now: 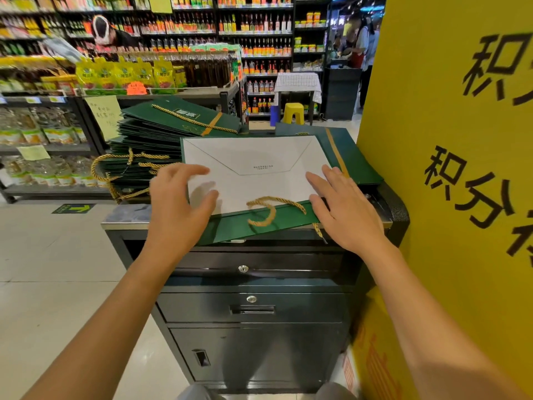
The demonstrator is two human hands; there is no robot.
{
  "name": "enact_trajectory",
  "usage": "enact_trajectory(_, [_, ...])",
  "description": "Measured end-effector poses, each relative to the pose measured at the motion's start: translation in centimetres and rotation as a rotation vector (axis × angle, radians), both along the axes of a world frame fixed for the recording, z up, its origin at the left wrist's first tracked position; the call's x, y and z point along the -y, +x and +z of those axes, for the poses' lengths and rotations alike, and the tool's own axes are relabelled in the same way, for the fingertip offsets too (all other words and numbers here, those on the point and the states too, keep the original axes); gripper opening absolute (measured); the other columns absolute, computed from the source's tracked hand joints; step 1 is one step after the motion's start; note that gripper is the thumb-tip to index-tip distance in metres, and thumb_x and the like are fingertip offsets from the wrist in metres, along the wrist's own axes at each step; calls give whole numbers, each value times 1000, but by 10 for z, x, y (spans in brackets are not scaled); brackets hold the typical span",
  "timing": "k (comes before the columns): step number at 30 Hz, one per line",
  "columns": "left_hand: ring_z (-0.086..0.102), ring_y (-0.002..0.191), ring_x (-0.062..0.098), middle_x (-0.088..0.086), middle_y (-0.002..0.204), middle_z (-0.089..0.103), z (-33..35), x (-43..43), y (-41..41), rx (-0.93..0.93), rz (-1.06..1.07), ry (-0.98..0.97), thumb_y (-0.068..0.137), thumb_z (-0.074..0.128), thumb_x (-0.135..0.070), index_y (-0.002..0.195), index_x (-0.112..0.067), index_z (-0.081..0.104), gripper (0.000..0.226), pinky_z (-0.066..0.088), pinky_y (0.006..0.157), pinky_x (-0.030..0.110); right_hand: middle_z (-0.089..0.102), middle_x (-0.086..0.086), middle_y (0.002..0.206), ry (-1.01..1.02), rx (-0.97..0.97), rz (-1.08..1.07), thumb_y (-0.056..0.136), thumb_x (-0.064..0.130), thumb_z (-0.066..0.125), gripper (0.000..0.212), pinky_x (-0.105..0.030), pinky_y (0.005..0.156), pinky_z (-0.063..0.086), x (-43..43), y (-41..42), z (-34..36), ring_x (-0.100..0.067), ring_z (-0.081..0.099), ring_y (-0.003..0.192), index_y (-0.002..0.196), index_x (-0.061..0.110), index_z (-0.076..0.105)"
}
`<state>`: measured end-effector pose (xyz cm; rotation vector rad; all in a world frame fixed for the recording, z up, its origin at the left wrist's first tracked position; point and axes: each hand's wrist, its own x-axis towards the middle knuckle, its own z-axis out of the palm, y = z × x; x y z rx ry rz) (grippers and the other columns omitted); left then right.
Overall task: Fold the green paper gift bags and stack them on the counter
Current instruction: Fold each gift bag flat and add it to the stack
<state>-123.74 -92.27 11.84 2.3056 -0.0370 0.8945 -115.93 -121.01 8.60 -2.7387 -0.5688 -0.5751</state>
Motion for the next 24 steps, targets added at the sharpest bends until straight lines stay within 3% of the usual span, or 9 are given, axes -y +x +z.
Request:
enact_trajectory(2, [44,126,20,2,137,44,-2,-2,-6,-61,67,-152,89,73,-26,141,-22,48,58,42,100,33,11,1,170,8,-1,2,109,44,24,52,-36,126,3,0,0,0,-16,3,157,161,35,20])
enact_trajectory(4, [56,109,12,-1,132,49,-2,1,-12,-165,12,-367,93,71,-27,148,-22,39,65,50,86,26,10,2,170,11,-1,2,109,45,24,53,-36,127,4,0,0,-1,-15,2,157,161,36,19])
enact_trajectory(6, [63,105,12,-3,128,59,-2,2,-15,-281,-75,-527,95,68,-27,146,-22,42,58,54,83,28,10,3,171,15,2,0,109,46,25,53,-36,127,4,0,0,-2,-15,1,157,161,37,19])
enact_trajectory(9, [69,107,22,4,123,70,0,3,-18,-391,-174,-751,99,64,-21,130,-26,53,33,58,91,42,10,4,170,64,4,22,109,45,27,52,-35,127,3,2,-2,-2,-13,0,157,160,37,22])
enact_trajectory(11, [71,105,25,7,119,72,4,3,-20,-391,-217,-853,99,64,-16,133,-23,52,37,59,91,46,15,4,170,175,0,65,108,48,29,51,-36,127,0,3,-7,1,-11,1,157,158,37,29])
enact_trajectory(15, [74,100,26,7,111,76,17,5,-22,-343,-294,-926,97,65,-14,135,-18,54,40,60,85,44,18,16,167,360,-80,230,91,71,36,69,-37,128,-2,-7,-31,10,5,1,152,154,43,33])
enact_trajectory(20, [76,91,22,3,100,78,39,14,-25,-274,-382,-969,98,63,-11,130,-13,58,32,62,72,33,9,23,167,209,-49,286,74,86,58,99,-36,126,-5,-21,-51,21,5,-4,153,157,49,19])
enact_trajectory(22, [76,90,22,7,104,77,49,18,-29,-250,-425,-988,99,61,-12,128,-8,58,29,62,69,33,7,22,167,167,-15,273,79,78,62,97,-39,127,-3,-24,-54,28,1,-3,154,157,49,14])
enact_trajectory(24, [76,90,21,10,107,75,59,22,-30,-239,-465,-996,101,58,-16,124,-6,59,25,62,68,33,9,21,168,164,7,267,94,50,65,84,-44,128,2,-28,-57,38,-3,2,155,157,52,9])
